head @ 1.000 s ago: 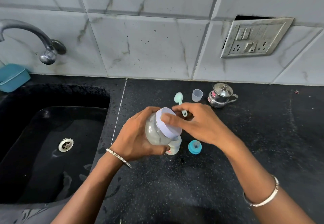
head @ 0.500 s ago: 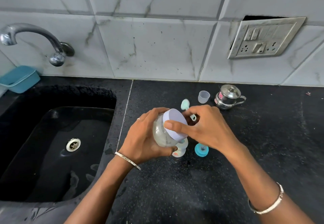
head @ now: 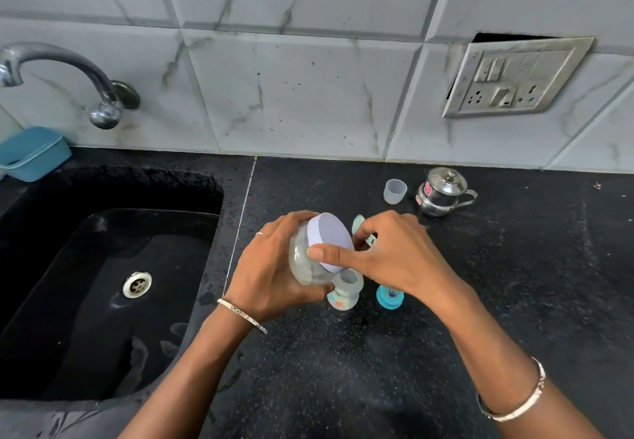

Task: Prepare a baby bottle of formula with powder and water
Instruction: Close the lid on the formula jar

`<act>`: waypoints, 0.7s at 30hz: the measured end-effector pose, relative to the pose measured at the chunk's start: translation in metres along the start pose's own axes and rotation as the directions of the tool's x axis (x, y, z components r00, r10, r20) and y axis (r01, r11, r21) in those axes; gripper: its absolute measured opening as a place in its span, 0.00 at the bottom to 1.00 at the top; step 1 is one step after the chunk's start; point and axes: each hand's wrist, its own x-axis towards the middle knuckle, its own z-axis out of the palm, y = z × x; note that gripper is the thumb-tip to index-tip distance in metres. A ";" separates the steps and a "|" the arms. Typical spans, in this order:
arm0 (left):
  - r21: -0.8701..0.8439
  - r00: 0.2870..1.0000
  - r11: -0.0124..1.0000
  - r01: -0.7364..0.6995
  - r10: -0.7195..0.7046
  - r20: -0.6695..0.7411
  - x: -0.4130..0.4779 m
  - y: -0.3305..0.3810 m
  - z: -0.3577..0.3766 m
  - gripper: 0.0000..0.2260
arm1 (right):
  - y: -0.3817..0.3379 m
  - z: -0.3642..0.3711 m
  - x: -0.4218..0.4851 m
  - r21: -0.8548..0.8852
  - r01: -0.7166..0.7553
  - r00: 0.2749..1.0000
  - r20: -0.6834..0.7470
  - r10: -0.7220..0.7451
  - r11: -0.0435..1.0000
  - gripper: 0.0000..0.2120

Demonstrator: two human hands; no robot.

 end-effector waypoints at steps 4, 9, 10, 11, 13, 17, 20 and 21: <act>-0.102 0.999 0.994 0.029 -0.027 0.023 0.001 0.001 -0.003 0.41 | 0.006 0.004 0.004 0.178 0.218 0.975 -0.071 -0.209 0.960 0.48; -0.244 0.997 0.968 0.059 -0.044 0.064 0.006 0.006 0.000 0.43 | 0.009 0.025 0.011 0.128 0.391 0.898 -0.271 -0.347 0.911 0.40; -0.247 0.997 0.966 0.070 -0.057 0.060 0.007 0.007 0.002 0.43 | 0.010 0.029 0.013 0.099 0.408 0.875 -0.326 -0.358 0.908 0.37; -0.260 0.996 0.962 0.086 -0.073 0.059 0.008 0.008 0.004 0.42 | 0.011 0.033 0.015 0.066 0.427 0.847 -0.377 -0.374 0.902 0.35; -0.299 0.992 0.947 0.118 -0.103 0.066 0.011 0.010 0.007 0.41 | 0.014 0.039 0.021 0.022 0.445 0.804 -0.451 -0.388 0.895 0.33; -0.215 0.993 0.974 0.077 -0.056 0.100 0.025 0.002 0.007 0.41 | 0.018 0.046 0.031 0.060 0.394 0.810 -0.494 -0.316 0.917 0.31; -0.179 0.993 0.980 0.092 -0.077 0.091 0.036 -0.006 0.010 0.42 | 0.021 0.044 0.043 0.120 0.321 0.880 -0.406 -0.249 0.939 0.35; -0.177 0.992 0.979 0.098 -0.083 0.092 0.041 -0.008 0.013 0.43 | 0.022 0.042 0.048 0.138 0.293 0.904 -0.362 -0.227 0.946 0.39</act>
